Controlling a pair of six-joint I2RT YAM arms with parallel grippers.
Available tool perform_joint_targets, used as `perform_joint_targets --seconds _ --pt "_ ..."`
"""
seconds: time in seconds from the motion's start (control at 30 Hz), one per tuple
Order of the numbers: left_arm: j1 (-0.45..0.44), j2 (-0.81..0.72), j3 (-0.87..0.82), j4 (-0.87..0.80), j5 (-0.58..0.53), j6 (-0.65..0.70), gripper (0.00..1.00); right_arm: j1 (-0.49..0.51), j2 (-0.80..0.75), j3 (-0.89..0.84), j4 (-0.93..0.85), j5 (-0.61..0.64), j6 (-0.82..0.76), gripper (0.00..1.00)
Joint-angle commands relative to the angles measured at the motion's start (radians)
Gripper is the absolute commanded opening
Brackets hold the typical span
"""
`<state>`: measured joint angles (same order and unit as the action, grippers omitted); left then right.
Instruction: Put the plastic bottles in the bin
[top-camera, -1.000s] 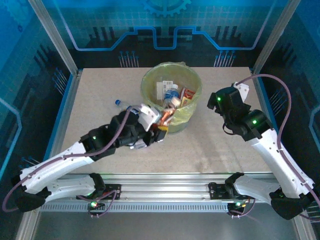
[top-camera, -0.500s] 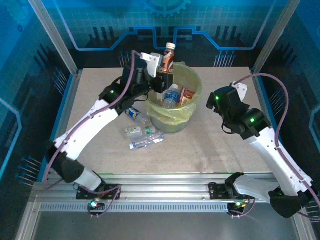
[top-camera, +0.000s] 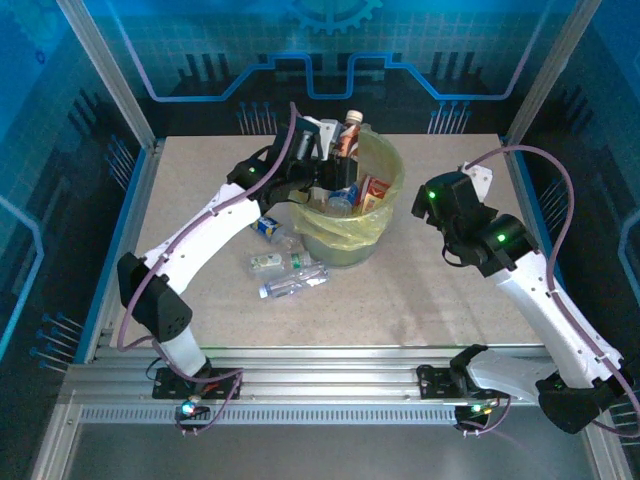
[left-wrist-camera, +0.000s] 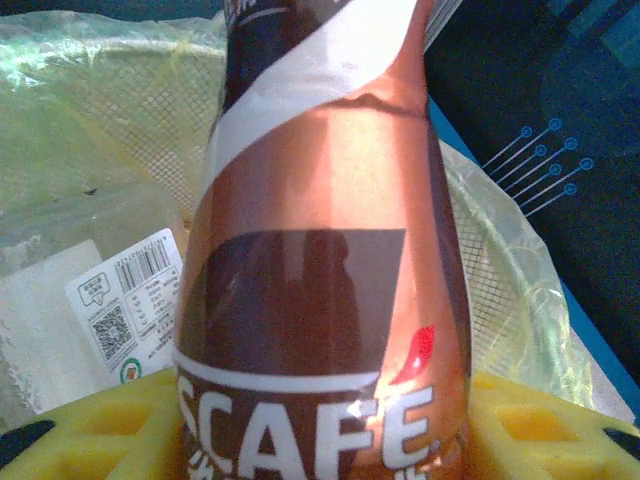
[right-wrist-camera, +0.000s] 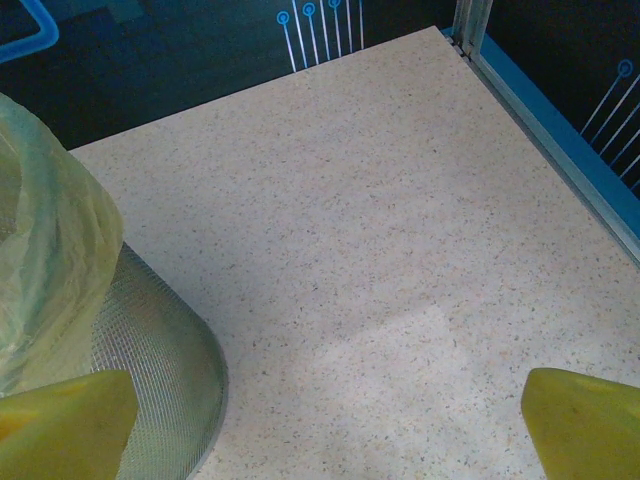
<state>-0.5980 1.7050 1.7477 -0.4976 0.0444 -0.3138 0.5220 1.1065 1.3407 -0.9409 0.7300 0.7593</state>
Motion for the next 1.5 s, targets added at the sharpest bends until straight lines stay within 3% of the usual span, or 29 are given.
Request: perform_joint_targets --seconds 0.0,0.33,0.63,0.73,1.03,1.27,1.47 --pt "0.005 0.022 -0.001 -0.015 0.039 -0.034 0.53 -0.014 0.006 -0.002 0.018 0.019 0.004 1.0" --pt "0.005 0.024 -0.05 -0.02 0.069 -0.058 0.62 -0.013 0.014 -0.006 0.026 0.02 0.005 1.0" --pt "0.005 -0.015 -0.079 -0.004 0.052 -0.055 0.94 -0.015 0.029 -0.003 0.027 0.008 0.002 1.0" --pt "0.005 -0.033 -0.08 0.004 0.038 -0.046 0.99 -0.014 0.03 -0.002 0.027 0.006 0.002 1.0" --pt "0.005 -0.117 -0.108 0.066 -0.079 -0.003 0.99 -0.014 0.026 -0.003 0.033 0.007 -0.002 1.0" --pt "0.004 -0.104 -0.085 0.15 -0.193 0.047 0.68 -0.015 0.044 0.003 0.037 -0.006 -0.009 1.0" --pt "0.007 -0.012 0.006 0.111 -0.235 0.058 0.56 -0.016 0.052 0.007 0.033 -0.006 -0.011 1.0"
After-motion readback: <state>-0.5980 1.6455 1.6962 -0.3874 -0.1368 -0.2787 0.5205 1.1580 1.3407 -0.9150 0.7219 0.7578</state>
